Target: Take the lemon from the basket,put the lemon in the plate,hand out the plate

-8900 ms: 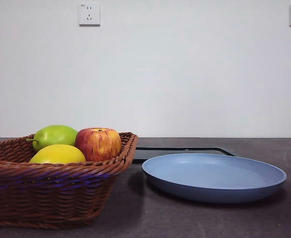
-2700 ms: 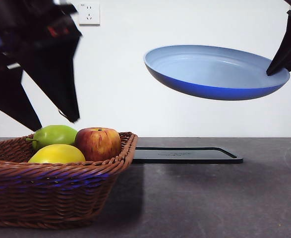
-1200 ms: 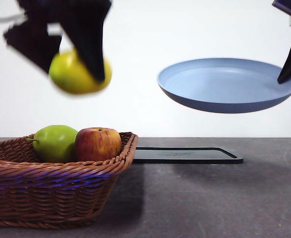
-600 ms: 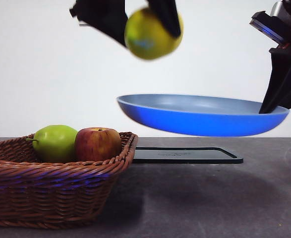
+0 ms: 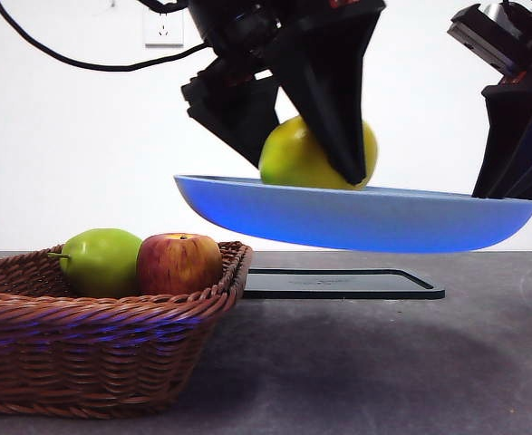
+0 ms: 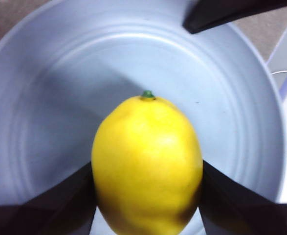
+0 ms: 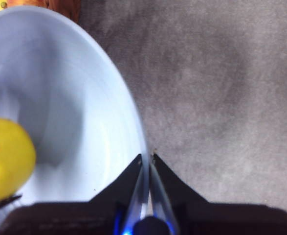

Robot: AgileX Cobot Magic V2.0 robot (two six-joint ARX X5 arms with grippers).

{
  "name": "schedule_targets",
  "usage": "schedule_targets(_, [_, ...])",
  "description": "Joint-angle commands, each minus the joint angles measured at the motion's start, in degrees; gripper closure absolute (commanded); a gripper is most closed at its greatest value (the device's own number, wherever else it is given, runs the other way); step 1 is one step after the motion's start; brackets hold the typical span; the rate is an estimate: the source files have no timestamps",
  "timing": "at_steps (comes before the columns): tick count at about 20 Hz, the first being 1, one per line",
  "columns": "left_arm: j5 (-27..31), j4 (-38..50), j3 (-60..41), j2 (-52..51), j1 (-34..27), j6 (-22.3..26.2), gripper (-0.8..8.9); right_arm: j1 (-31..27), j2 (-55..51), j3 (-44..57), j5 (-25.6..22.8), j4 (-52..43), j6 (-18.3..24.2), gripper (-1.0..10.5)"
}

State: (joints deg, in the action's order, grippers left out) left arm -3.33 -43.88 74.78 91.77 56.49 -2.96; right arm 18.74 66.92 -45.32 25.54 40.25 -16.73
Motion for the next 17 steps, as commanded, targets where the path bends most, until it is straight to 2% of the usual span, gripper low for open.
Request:
schedule_targets(1, [0.1,1.9,0.9,0.7,1.3,1.7,4.95,0.2,0.6,-1.0,0.5,-0.8,-0.3,9.4])
schedule_targets(5, [0.1,2.1,0.9,0.7,1.3,1.5,4.46,0.2,0.6,-1.0,1.5,-0.9,-0.3,9.4])
schedule_targets(12, [0.2,1.2,1.8,0.1,1.3,-0.9,4.47,0.1,0.6,-1.0,1.0,-1.4,-0.1,9.4])
schedule_targets(17, [0.4,0.6,4.0,-5.7,1.1,-1.4,4.48,-1.4,2.9,-2.3,1.0,-2.3,-0.3,9.4])
